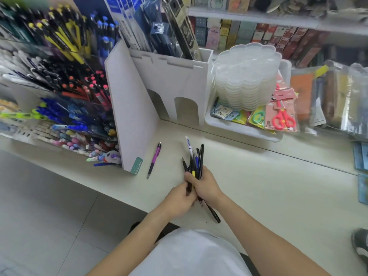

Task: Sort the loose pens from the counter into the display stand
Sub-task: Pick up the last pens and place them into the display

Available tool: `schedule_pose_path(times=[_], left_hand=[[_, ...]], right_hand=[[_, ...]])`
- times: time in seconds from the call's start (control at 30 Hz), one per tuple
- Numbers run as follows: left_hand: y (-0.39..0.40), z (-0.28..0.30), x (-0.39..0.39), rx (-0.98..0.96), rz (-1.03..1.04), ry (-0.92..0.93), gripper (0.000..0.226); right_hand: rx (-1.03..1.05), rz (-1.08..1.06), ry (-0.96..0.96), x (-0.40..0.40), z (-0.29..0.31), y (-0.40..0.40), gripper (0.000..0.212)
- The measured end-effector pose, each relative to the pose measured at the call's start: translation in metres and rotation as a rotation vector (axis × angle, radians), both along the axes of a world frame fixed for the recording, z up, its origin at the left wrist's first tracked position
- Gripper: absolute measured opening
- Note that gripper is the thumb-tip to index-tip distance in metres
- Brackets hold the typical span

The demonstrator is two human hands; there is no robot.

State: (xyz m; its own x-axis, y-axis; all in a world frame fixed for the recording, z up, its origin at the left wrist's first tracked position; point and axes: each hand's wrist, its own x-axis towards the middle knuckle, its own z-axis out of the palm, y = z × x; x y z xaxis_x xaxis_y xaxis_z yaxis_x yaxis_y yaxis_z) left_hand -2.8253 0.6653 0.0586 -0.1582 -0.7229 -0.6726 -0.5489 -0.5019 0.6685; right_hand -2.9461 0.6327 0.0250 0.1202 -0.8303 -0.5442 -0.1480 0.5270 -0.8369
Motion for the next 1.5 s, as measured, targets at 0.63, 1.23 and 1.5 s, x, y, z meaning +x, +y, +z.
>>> schedule_pose_path(times=[0.63, 1.23, 1.5], left_hand=[[-0.026, -0.006, -0.002, 0.151, 0.529, 0.512, 0.026], [-0.047, -0.015, 0.01, 0.124, 0.845, 0.612, 0.02], [-0.031, -0.015, 0.012, 0.283, 0.536, 0.582, 0.037]], right_hand=[[0.287, 0.179, -0.494, -0.025, 0.006, 0.035, 0.034], [0.266, -0.022, -0.307, -0.082, 0.011, 0.042, 0.036], [-0.026, -0.257, -0.308, -0.041, 0.027, -0.001, 0.026]])
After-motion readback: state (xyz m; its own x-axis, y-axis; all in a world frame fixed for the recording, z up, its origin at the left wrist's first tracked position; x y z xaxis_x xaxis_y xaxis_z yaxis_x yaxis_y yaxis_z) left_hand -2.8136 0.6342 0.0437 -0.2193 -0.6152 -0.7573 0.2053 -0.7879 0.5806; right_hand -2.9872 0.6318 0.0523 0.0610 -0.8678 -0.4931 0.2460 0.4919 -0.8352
